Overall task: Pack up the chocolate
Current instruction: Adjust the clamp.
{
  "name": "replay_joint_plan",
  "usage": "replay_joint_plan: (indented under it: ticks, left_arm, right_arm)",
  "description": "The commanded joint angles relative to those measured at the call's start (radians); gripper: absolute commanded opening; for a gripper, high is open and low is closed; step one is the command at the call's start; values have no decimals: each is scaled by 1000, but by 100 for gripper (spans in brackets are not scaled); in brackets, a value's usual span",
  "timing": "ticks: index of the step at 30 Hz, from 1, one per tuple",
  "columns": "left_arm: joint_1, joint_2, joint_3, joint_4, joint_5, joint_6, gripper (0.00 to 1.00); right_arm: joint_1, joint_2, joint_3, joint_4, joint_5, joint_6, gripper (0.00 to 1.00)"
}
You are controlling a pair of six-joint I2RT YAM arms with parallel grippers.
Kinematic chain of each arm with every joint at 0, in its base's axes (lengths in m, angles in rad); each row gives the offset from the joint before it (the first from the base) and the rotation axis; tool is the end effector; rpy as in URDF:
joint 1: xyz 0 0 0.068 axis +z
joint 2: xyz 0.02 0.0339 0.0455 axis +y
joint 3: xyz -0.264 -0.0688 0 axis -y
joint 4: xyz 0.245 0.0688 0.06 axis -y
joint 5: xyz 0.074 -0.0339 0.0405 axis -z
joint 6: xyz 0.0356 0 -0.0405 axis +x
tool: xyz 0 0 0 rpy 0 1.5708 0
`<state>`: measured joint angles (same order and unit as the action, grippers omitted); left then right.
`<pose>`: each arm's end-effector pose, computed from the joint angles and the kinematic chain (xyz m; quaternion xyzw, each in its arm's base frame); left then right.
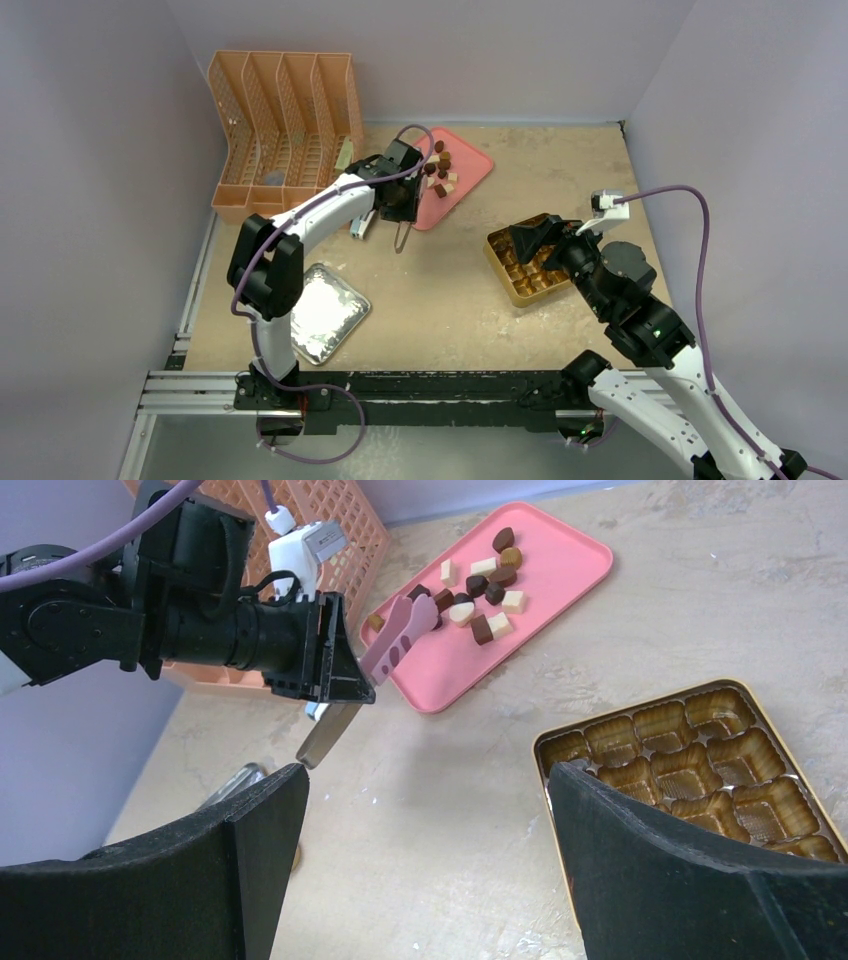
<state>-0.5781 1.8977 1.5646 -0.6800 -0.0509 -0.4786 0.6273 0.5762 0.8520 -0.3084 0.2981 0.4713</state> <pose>0.3476 -0.2247 0.2472 0.0408 0.9602 -0.1176 0.2500 0.1081 0.0655 0.3783 0.0476 0.7165 0.2681 0.6423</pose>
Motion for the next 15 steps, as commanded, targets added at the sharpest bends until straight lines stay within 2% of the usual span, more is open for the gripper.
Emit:
replay_joint_plan:
  ticks: [1, 15]
  left_arm:
    - [8, -27, 52, -31, -74, 0, 35]
    - [8, 1, 104, -70, -52, 45, 40]
  right_arm:
    - [-3, 5, 16, 45, 10, -5, 92]
    - [-3, 6, 15, 50, 4, -9, 92]
